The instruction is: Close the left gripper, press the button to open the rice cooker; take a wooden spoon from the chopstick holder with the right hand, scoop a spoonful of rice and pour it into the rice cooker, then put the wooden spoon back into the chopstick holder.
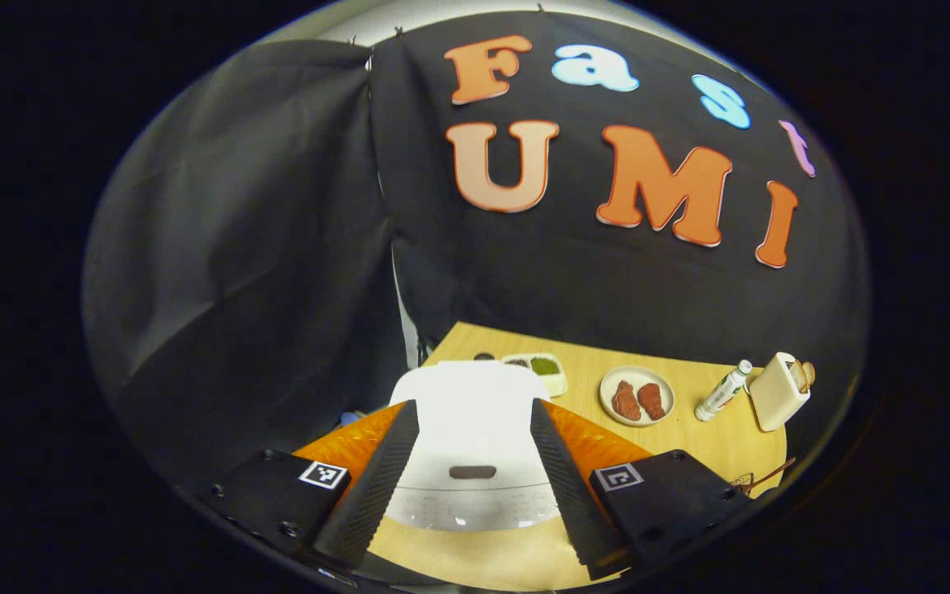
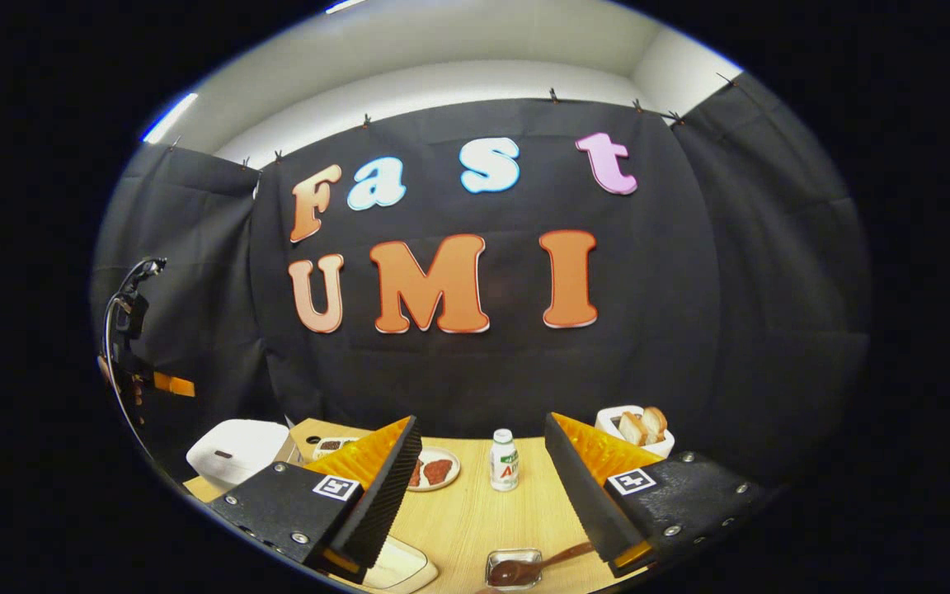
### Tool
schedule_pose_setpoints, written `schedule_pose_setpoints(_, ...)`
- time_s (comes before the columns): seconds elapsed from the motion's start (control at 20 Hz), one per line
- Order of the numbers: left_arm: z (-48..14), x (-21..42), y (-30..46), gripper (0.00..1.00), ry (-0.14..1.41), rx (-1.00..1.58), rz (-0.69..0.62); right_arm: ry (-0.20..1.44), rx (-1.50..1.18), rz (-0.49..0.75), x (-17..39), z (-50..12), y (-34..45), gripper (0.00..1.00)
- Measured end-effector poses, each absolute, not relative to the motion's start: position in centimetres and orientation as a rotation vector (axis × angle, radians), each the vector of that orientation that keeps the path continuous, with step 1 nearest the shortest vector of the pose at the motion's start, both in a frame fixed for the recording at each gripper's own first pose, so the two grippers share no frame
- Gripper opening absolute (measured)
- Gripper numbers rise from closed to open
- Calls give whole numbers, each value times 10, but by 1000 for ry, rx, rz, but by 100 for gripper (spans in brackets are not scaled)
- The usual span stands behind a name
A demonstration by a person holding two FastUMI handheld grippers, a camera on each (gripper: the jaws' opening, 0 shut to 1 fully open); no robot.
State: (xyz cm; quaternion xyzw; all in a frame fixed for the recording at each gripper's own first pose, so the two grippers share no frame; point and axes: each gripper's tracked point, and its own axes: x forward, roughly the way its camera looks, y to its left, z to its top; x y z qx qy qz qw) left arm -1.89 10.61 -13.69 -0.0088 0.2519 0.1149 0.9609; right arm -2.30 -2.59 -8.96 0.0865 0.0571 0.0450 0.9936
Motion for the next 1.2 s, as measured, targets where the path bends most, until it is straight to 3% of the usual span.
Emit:
schedule_pose_setpoints(0.15,-99,-28,75,93,345,15,205,41,151,123,-15,-67,-9,94)
schedule_pose_setpoints(0.35,-65,-46,42,96,163,48,157,-36,139,167,-9,-47,16,94)
schedule_pose_setpoints(0.4,-61,-51,36,93,134,77,149,-43,142,177,-9,-45,23,94)
schedule_pose_setpoints(0.5,-55,-61,24,97,86,116,143,-44,155,199,-9,-45,37,94)
schedule_pose_setpoints(1.2,-54,-82,-2,99,-2,77,124,-57,178,261,-5,-37,76,94)
